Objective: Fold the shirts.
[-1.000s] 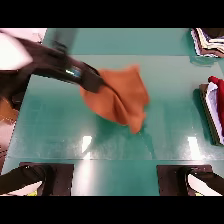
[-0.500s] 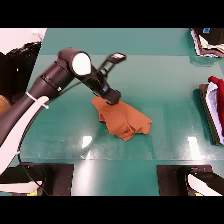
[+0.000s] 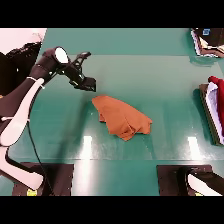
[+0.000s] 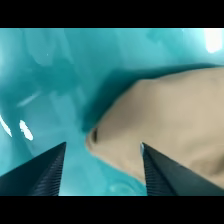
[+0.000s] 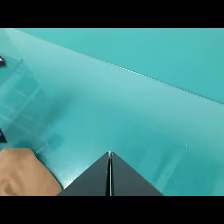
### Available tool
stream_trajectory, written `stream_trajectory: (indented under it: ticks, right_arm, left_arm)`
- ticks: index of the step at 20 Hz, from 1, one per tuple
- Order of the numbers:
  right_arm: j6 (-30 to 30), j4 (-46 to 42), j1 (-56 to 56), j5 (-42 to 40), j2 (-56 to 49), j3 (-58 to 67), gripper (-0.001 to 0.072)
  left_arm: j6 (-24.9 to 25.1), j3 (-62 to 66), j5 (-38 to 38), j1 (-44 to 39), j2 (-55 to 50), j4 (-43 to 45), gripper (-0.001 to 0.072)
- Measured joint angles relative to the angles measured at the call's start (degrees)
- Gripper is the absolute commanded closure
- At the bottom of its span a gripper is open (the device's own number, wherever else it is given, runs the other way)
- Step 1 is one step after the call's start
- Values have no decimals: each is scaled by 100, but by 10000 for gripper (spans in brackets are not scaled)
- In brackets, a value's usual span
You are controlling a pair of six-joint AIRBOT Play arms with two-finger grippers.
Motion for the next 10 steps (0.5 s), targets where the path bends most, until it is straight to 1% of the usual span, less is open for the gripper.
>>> stream_trajectory:
  ticks: [4,5,6,10]
  right_arm:
    - [4,0,0,116,-2,0,694]
    - [4,0,2,186,-2,0,695]
    - [4,0,2,264,-4,0,695]
    - [140,0,0,595,-4,-157,694]
  left_arm:
    - [225,0,26,-31,-501,-501,166]
    - [256,0,59,-61,-573,-570,353]
    - [284,0,96,-83,-614,-621,679]
    - [350,37,184,-103,-647,-732,681]
